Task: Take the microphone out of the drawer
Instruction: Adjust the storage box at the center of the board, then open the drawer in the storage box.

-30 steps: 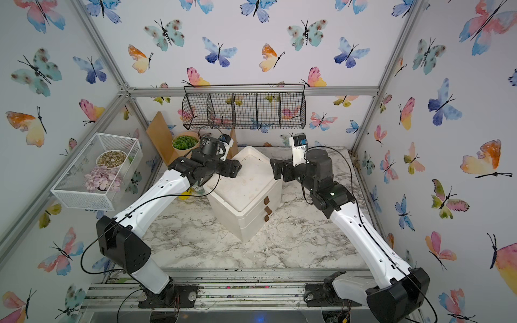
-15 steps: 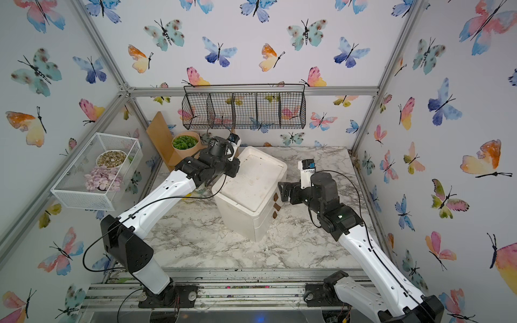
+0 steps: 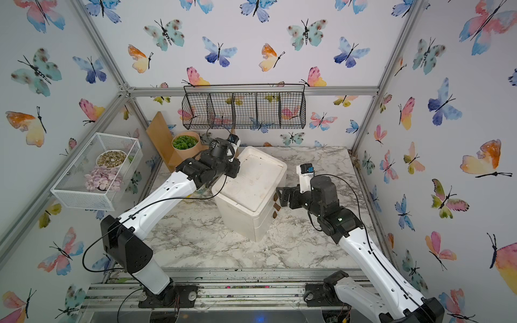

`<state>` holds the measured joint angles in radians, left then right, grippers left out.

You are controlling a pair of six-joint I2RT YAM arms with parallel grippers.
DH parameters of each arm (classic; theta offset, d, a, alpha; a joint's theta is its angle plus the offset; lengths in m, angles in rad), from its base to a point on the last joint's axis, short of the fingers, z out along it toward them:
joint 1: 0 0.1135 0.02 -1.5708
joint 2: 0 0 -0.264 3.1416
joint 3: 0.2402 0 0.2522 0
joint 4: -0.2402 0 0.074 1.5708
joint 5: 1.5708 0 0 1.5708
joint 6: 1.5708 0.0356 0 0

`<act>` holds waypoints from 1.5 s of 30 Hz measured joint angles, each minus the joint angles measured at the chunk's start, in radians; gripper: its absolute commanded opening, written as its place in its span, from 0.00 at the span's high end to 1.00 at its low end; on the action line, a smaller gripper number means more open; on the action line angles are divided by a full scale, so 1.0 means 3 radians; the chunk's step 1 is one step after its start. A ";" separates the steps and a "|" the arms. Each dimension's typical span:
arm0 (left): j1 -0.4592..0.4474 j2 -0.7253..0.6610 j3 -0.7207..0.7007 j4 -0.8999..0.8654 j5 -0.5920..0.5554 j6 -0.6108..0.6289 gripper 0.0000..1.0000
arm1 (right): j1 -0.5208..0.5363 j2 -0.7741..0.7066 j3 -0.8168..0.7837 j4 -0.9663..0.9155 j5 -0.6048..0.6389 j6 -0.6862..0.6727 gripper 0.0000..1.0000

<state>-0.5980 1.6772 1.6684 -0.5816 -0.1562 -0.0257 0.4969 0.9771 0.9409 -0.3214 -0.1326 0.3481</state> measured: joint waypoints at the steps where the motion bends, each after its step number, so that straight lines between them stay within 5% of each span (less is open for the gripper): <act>1: 0.0001 0.0000 -0.0033 -0.0019 -0.0017 0.0001 0.63 | 0.0000 0.0000 -0.0003 0.0000 -0.0009 0.0000 0.02; 4: 0.0004 -0.0006 -0.0039 -0.0024 -0.0038 -0.0027 0.65 | 0.0000 -0.0004 -0.0005 0.0001 -0.0025 0.0000 0.02; 8: -0.0013 -0.0008 -0.0041 -0.0024 -0.0023 -0.0056 0.85 | 0.0000 -0.0015 -0.0005 0.0000 -0.0048 0.0003 0.02; 12: -0.0014 -0.0028 -0.0045 -0.0048 0.0024 -0.0106 0.93 | 0.0000 -0.0025 -0.0013 0.0006 -0.0094 0.0004 0.02; 20: -0.0024 -0.0103 -0.0128 -0.0051 -0.0158 -0.0247 0.93 | 0.0000 -0.0009 -0.0267 0.0281 -0.0544 0.0092 0.03; 27: 0.0058 -0.0334 -0.0375 -0.0076 -0.0453 -0.0521 0.92 | 0.0000 0.0216 -0.0443 0.0833 -0.0975 0.0332 0.15; 37: 0.0317 -0.0641 -0.0680 -0.0125 -0.0703 -0.0740 0.87 | -0.0158 0.0735 -0.0518 0.1700 -0.1528 0.0989 0.34; 45: 0.0422 -0.0741 -0.0787 -0.0094 -0.0693 -0.0739 0.82 | -0.0206 0.1232 -0.0576 0.2417 -0.1846 0.1553 0.37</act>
<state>-0.4713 1.4548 1.4322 -0.6098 -0.3641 -0.2474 0.4351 1.3468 0.7681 0.4038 -0.6865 0.8139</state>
